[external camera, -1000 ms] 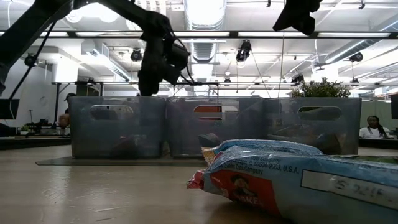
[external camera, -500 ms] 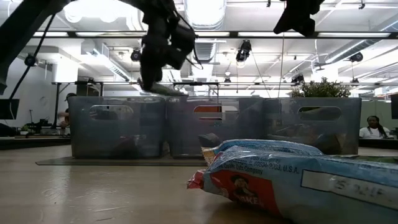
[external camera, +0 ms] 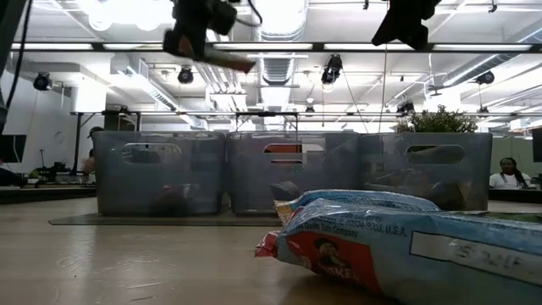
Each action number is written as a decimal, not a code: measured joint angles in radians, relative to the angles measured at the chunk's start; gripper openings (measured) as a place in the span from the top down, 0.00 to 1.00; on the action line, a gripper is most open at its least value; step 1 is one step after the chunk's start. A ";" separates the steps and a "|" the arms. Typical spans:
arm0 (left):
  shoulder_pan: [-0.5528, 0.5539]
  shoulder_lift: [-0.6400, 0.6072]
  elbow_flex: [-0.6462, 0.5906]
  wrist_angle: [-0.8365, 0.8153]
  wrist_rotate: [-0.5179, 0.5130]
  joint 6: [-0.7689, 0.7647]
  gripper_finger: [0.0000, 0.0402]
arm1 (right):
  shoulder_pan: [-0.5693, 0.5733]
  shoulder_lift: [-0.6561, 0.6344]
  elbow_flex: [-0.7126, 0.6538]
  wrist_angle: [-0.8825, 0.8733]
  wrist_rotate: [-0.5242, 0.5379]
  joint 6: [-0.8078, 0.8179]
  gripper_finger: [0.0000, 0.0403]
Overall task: Pick and place Granola Bars by type
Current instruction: Put the red granola bar into the left black bin, then put the yellow granola bar into the right black bin
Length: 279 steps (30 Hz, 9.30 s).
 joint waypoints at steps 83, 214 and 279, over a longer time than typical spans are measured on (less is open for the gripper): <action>-0.501 -0.036 -0.789 0.735 -0.282 -1.477 0.87 | 0.001 0.000 -0.001 0.001 -0.024 0.023 0.98; -0.419 -0.950 -1.176 1.361 -0.709 -0.069 1.00 | -0.070 0.163 0.014 0.134 -0.233 -0.076 0.98; -0.414 -1.159 -1.177 1.225 -0.682 0.038 1.00 | -0.169 -0.029 -0.178 0.537 -0.258 -0.046 0.98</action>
